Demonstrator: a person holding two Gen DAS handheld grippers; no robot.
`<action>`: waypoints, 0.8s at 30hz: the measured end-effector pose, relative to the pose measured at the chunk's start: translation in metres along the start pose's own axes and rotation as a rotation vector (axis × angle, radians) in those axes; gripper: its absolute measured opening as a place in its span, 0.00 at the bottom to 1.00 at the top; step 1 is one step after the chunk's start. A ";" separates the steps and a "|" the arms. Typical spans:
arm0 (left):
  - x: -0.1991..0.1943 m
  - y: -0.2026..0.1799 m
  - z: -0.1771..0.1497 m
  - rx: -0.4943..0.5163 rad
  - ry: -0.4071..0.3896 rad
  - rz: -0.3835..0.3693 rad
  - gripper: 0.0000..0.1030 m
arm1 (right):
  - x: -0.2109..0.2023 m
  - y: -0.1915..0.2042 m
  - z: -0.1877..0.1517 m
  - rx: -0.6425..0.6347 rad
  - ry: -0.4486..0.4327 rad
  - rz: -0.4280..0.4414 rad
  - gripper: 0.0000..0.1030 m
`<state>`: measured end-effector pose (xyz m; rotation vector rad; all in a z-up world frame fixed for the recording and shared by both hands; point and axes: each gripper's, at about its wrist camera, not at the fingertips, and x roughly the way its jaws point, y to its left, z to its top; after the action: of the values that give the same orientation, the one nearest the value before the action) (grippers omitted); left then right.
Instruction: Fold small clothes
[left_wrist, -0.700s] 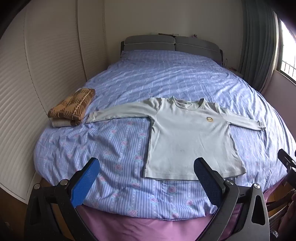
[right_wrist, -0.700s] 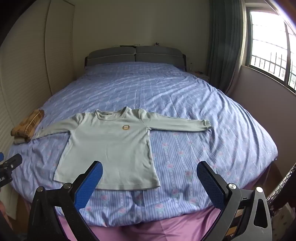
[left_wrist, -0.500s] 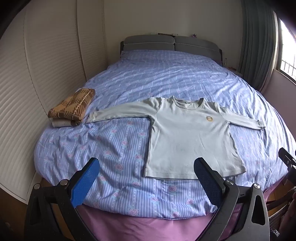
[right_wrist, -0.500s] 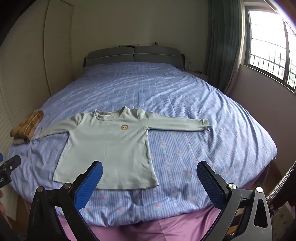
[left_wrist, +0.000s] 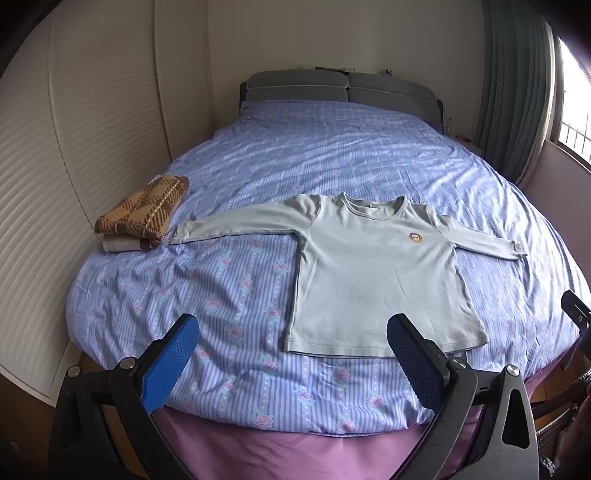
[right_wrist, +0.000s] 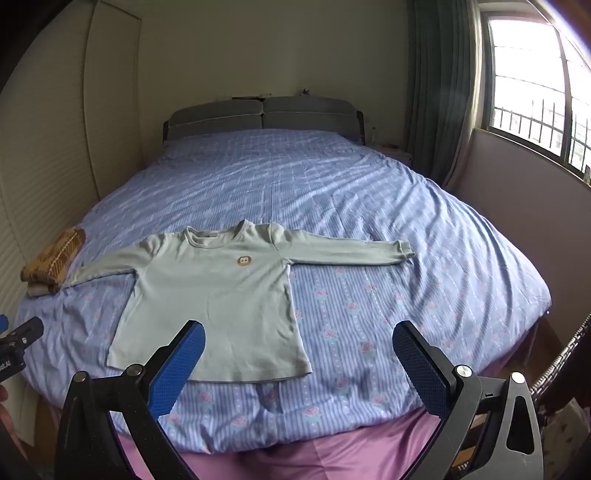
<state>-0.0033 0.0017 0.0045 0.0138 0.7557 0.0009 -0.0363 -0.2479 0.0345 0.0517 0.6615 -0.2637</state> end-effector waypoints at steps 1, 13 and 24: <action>0.000 -0.001 0.000 0.002 0.000 -0.001 1.00 | 0.000 0.000 0.001 0.002 -0.001 0.000 1.00; -0.001 -0.002 0.000 0.001 0.000 -0.001 1.00 | -0.001 0.001 0.001 0.005 -0.002 0.005 1.00; -0.002 -0.001 0.001 0.000 0.000 -0.003 1.00 | -0.003 0.002 0.003 0.006 -0.011 0.012 1.00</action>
<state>-0.0040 0.0008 0.0070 0.0128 0.7561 -0.0025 -0.0361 -0.2452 0.0388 0.0600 0.6489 -0.2548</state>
